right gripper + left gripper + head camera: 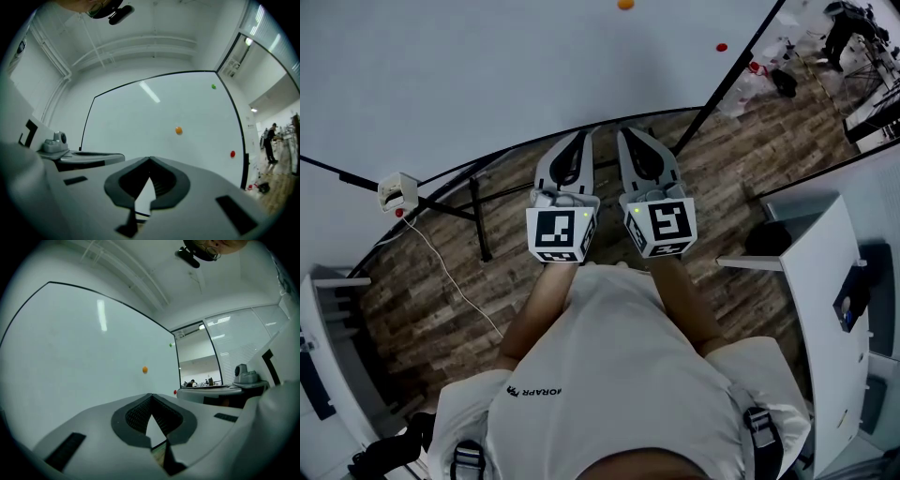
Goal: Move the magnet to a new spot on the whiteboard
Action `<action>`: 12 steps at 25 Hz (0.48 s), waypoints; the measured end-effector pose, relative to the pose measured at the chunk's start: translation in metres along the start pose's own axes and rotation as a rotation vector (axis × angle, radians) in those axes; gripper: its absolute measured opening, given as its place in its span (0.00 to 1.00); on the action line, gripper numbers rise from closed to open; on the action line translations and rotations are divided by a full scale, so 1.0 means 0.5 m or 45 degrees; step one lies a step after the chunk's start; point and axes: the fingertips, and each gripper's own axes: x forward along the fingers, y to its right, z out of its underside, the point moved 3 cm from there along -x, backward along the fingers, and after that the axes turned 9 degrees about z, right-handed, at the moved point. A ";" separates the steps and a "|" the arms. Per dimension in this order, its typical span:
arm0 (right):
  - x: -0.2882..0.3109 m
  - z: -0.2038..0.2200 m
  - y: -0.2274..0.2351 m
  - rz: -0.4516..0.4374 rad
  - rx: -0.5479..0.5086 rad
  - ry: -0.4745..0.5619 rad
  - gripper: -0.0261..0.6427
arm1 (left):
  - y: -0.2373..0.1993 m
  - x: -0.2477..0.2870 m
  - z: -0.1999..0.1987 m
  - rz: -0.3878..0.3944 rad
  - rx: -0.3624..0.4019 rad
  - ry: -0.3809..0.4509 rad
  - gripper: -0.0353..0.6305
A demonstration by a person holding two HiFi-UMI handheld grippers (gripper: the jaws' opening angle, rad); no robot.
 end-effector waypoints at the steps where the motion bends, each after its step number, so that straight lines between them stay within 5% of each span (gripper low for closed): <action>1: -0.002 0.000 0.001 0.001 0.001 0.002 0.06 | 0.003 0.001 0.000 0.001 0.001 0.000 0.06; 12: -0.010 0.009 -0.006 0.012 0.008 -0.006 0.06 | 0.001 -0.009 0.006 0.006 -0.008 -0.009 0.06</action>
